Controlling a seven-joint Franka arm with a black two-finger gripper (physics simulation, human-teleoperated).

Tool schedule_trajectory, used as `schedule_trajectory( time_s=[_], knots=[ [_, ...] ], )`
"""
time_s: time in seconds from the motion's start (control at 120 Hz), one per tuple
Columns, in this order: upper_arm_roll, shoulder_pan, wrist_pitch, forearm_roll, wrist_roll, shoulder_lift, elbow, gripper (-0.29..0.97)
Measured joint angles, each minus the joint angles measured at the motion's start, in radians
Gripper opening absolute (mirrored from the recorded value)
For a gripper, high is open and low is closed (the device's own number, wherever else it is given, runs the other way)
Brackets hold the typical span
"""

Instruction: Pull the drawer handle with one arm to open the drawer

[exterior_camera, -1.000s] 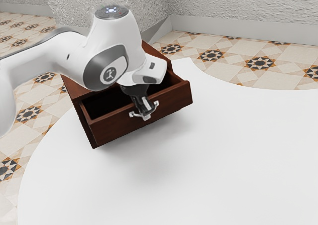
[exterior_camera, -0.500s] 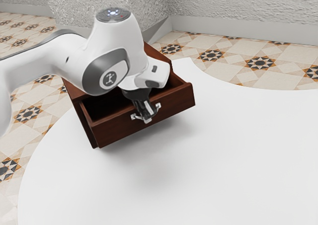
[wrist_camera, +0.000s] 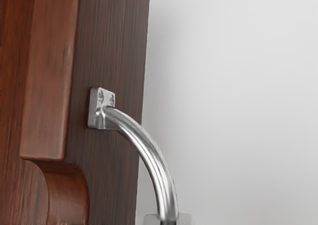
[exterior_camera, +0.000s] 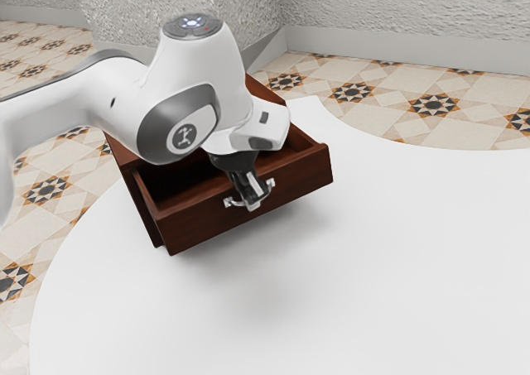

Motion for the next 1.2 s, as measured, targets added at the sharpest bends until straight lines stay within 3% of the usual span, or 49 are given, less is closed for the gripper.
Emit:
schedule_trajectory(
  time_s=[0.758,0.875,1.008,1.2],
  knots=[
    [-0.027,0.013,-0.004,0.014,-0.022,-0.019,-0.004,0.02],
    [-0.028,0.007,-0.008,0.018,-0.023,-0.033,-0.004,0.13],
    [-0.029,-0.002,-0.018,0.02,-0.023,-0.048,0.001,0.36],
    [-0.015,-0.032,-0.12,-0.017,-0.023,-0.016,0.173,0.55]
  ],
)
